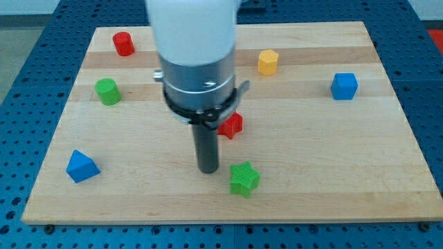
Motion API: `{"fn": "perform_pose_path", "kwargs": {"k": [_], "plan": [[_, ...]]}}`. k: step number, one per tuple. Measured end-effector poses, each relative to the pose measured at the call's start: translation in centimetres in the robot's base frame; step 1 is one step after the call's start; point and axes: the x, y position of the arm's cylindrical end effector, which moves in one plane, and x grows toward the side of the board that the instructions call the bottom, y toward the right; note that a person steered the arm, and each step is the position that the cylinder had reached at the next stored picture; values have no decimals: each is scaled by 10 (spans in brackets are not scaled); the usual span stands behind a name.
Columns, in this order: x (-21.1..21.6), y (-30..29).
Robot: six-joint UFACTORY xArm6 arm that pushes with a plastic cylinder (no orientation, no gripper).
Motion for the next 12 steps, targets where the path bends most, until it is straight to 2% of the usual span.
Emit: {"fn": "perform_pose_path", "kwargs": {"k": [1,2,6,7,9,10,11,12], "plan": [[36,7],[37,24],[-24,168],[-21,173],[-19,88],[27,79],[67,96],[54,117]]}}
